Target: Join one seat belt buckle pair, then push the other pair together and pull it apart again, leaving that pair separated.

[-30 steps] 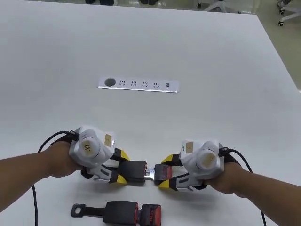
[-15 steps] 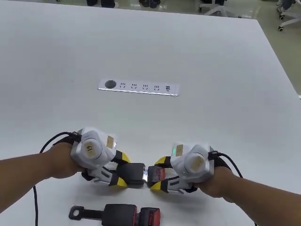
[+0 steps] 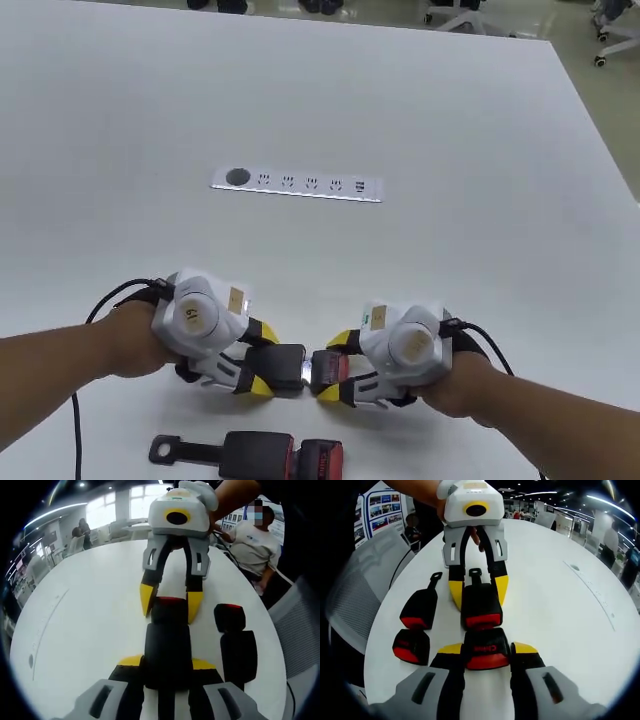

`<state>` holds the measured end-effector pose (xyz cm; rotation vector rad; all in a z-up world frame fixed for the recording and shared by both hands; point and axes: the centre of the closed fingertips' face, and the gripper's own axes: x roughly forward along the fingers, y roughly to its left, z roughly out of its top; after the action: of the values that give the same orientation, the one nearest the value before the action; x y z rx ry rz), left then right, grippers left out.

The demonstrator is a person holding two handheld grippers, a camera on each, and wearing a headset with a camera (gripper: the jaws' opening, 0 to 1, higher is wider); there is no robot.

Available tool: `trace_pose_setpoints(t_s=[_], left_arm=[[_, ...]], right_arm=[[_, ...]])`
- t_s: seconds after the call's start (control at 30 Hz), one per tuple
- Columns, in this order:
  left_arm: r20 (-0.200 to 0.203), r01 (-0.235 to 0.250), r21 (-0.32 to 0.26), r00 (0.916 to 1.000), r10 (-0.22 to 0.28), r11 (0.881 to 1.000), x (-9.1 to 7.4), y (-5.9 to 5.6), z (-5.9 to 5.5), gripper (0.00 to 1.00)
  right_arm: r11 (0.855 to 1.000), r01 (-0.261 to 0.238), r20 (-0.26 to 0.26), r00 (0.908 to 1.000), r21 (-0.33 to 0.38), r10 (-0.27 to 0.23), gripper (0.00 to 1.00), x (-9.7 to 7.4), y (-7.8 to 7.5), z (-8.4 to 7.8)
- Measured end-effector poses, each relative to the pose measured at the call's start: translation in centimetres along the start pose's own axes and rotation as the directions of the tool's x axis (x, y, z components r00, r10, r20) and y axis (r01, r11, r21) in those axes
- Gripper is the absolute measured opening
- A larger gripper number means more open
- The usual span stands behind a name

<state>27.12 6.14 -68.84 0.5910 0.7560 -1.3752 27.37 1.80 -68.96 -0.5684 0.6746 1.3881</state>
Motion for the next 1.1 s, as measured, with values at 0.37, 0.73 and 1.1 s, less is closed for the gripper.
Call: trace_pose_setpoints(t_s=[0.37, 0.73, 1.1], left_arm=[[-0.011, -0.002, 0.003, 0.9999, 0.002, 1.000, -0.05, -0.02, 0.02, 0.34], [-0.052, 0.004, 0.024, 0.9986, -0.003, 1.000, -0.24, 0.06, -0.22, 0.34], [-0.066, 0.008, 0.034, 0.9978, -0.006, 0.999, -0.18, -0.13, -0.18, 0.34]], right_arm=[[1.000, 0.005, -0.011, 0.9999, -0.005, -0.005, 0.33, 0.14, 0.16, -0.12], [1.000, 0.010, -0.037, 0.9992, -0.016, -0.011, 0.33, 0.11, 0.30, -0.17], [1.000, 0.018, -0.058, 0.9981, -0.020, -0.020, 0.33, -0.29, 0.34, -0.44]])
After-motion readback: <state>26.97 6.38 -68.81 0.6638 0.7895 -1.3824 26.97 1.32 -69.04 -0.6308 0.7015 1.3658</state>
